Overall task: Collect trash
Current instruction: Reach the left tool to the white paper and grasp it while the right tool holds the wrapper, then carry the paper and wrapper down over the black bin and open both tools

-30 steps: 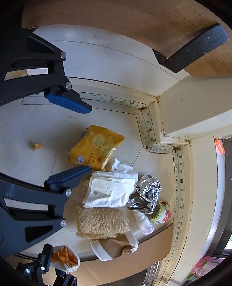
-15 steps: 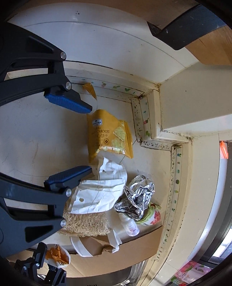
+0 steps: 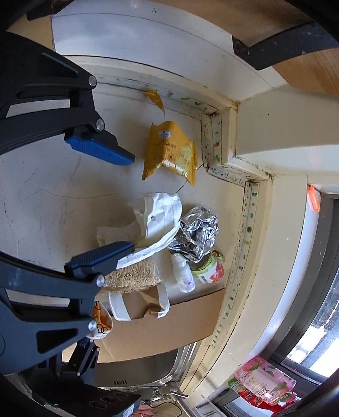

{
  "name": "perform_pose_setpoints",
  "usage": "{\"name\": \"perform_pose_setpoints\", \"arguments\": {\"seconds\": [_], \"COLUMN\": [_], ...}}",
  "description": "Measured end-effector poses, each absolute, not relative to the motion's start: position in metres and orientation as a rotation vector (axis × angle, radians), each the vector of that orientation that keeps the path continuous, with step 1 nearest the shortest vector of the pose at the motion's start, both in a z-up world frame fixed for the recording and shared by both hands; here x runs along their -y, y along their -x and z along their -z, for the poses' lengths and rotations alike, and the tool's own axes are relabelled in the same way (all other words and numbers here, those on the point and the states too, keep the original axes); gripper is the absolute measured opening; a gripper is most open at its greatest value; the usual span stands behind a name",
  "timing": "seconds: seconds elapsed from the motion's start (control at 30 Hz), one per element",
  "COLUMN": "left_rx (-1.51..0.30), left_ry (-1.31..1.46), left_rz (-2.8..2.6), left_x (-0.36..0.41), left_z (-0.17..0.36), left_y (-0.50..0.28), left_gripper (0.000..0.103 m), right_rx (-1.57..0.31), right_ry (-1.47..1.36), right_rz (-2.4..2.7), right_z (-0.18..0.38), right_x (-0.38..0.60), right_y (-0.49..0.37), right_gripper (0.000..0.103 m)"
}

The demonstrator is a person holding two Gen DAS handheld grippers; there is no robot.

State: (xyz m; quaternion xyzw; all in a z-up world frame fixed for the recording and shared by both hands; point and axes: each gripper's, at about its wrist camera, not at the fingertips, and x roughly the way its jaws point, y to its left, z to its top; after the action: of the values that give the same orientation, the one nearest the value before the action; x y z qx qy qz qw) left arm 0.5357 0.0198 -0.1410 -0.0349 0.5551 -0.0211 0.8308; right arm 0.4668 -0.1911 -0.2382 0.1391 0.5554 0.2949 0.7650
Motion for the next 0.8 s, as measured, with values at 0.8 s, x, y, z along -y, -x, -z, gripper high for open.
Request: {"name": "perform_pose_setpoints", "arguments": {"seconds": [0.8], "left_rx": [-1.276], "left_ry": [0.201], "left_rz": [-0.003], "left_x": [-0.019], "left_z": [0.198], "left_y": [-0.553], "left_gripper": [0.058], "right_rx": [-1.183], "right_ry": [-0.313], "right_rz": [-0.629], "right_z": [0.237], "right_x": [0.176], "right_y": [-0.491], "right_gripper": [0.025]}}
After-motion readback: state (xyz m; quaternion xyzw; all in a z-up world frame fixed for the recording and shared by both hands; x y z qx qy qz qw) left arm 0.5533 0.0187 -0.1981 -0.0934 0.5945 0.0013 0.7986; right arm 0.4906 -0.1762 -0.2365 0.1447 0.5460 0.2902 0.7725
